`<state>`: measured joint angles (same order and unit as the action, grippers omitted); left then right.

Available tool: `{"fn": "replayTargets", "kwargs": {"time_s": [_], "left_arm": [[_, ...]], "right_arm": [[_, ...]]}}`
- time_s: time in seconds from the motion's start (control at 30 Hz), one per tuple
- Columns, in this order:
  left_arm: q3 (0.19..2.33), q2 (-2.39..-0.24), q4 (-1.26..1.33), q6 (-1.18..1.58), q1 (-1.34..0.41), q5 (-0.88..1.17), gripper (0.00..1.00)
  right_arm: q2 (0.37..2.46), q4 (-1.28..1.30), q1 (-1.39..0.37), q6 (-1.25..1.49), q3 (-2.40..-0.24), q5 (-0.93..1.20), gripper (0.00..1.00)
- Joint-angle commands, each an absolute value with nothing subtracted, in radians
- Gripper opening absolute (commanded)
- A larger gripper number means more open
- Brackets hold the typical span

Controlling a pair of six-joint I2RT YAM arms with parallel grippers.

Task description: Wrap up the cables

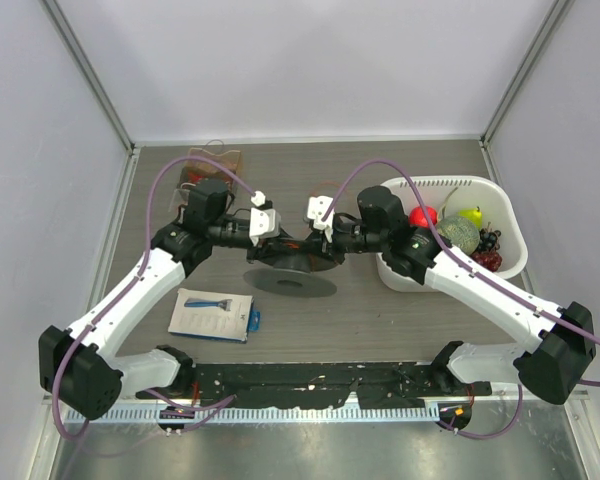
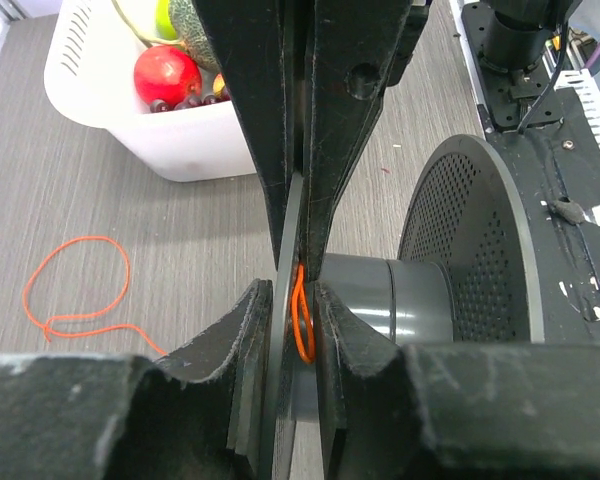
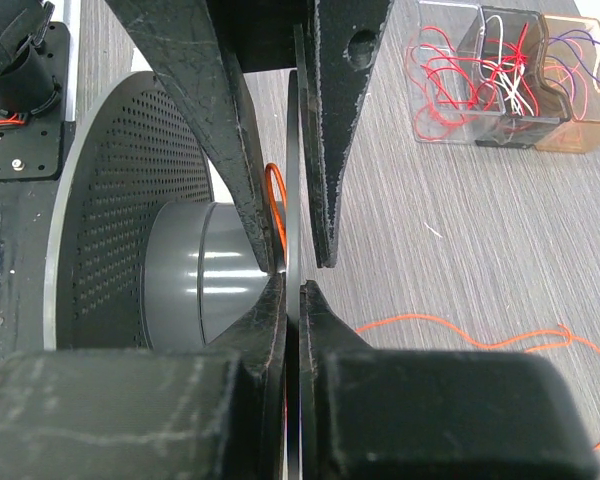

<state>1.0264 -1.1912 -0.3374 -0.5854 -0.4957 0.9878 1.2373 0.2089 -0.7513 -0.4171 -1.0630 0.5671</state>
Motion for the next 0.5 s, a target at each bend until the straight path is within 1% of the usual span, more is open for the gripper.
{"fn": "replayTargets", "kwargs": {"time_s": [0.0,0.17,0.3,0.47], "left_arm": [[1.069,-1.19,-0.305,-0.528,-0.505,1.022,0.25],[1.066,-1.196,-0.269,-0.479,-0.506,1.026,0.23],[1.062,-1.198,-0.241,-0.443,-0.506,1.032,0.19],[1.054,-1.206,-0.198,-0.368,-0.506,1.031,0.19]], "right_arm": [[1.226,0.101,-0.75,-0.419,-1.092,0.577,0.01],[1.223,0.1,-0.75,-0.419,-1.089,0.575,0.01],[1.221,0.1,-0.752,-0.416,-1.089,0.572,0.01],[1.221,0.087,-0.753,-0.405,-1.085,0.568,0.01]]}}
